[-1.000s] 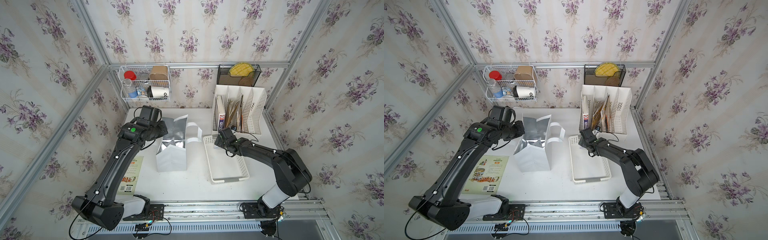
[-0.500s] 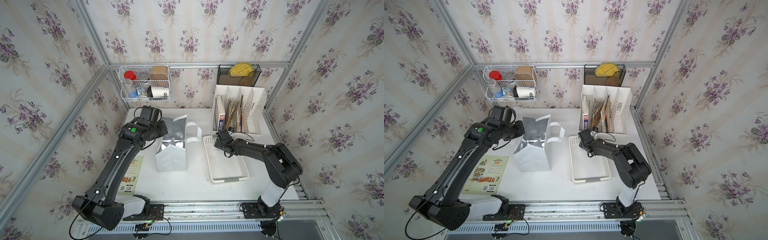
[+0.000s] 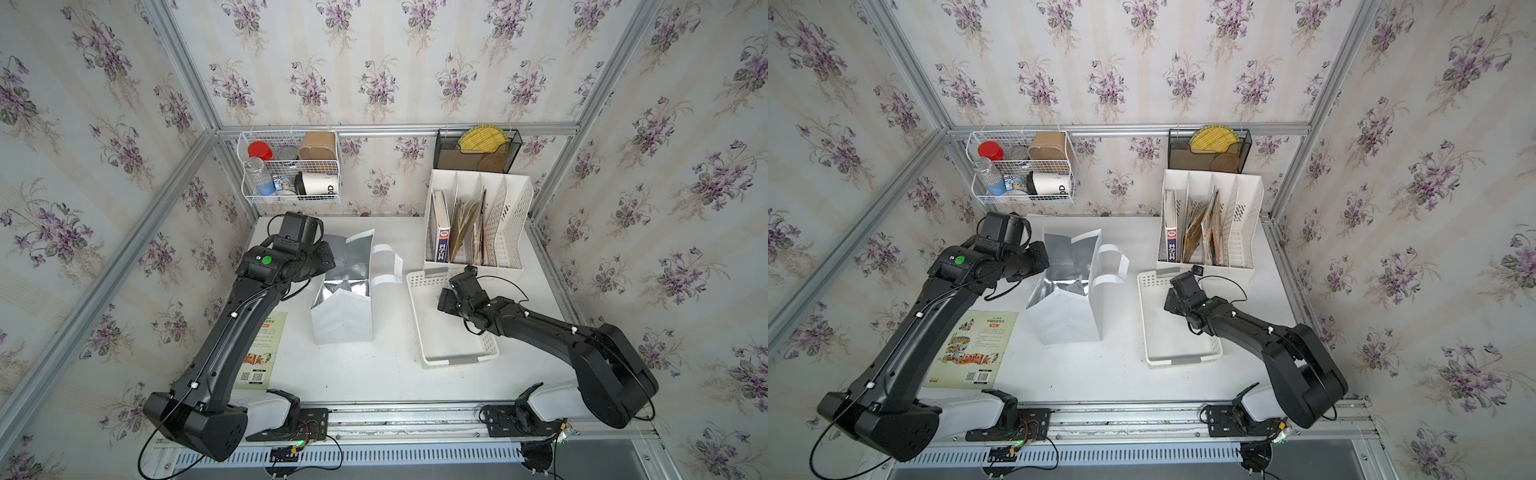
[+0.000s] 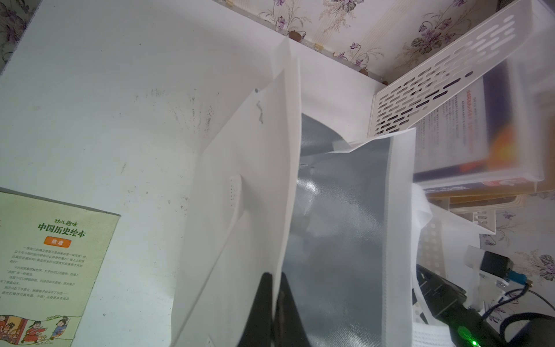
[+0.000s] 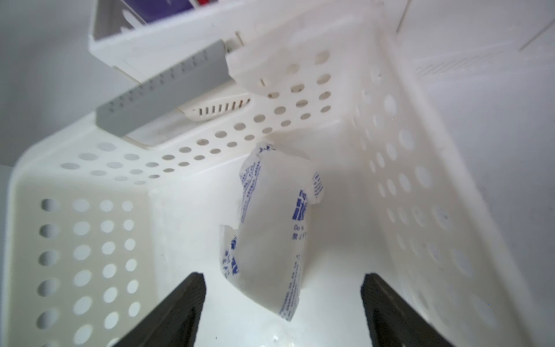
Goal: Place the ice pack in the delivery bag
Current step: Pick up the ice pack from the bin.
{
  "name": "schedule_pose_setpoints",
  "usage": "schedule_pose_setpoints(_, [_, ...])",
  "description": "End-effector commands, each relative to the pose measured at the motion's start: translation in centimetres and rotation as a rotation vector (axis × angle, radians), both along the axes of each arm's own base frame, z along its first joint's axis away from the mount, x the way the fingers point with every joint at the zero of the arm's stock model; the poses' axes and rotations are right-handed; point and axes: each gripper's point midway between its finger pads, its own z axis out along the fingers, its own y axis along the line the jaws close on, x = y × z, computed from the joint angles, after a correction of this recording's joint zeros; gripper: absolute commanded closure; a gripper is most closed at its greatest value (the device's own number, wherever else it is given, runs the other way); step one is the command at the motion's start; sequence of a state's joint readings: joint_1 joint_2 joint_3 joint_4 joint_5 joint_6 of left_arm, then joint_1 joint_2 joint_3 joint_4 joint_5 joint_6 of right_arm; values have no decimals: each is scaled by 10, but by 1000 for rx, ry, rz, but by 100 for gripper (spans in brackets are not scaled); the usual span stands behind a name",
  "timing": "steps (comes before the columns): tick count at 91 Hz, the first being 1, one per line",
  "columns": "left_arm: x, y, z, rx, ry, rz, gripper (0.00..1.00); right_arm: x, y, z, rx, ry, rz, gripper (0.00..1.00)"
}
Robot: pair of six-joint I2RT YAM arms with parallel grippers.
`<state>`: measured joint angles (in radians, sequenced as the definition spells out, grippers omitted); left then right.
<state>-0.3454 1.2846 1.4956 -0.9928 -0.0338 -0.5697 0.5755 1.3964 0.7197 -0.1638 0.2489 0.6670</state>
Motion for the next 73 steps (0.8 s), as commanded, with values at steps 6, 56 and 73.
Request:
schedule_pose_setpoints(6, [5, 0, 3, -1, -21, 9, 100, -5, -11, 11, -9, 31, -77, 4])
schedule_pose_setpoints(56, [8, 4, 3, 7, -30, 25, 100, 19, 1, -43, -59, 181, -234, 10])
schedule_pose_setpoints(73, [7, 5, 4, 7, -35, 28, 100, 19, 1, -50, -56, 186, -252, 19])
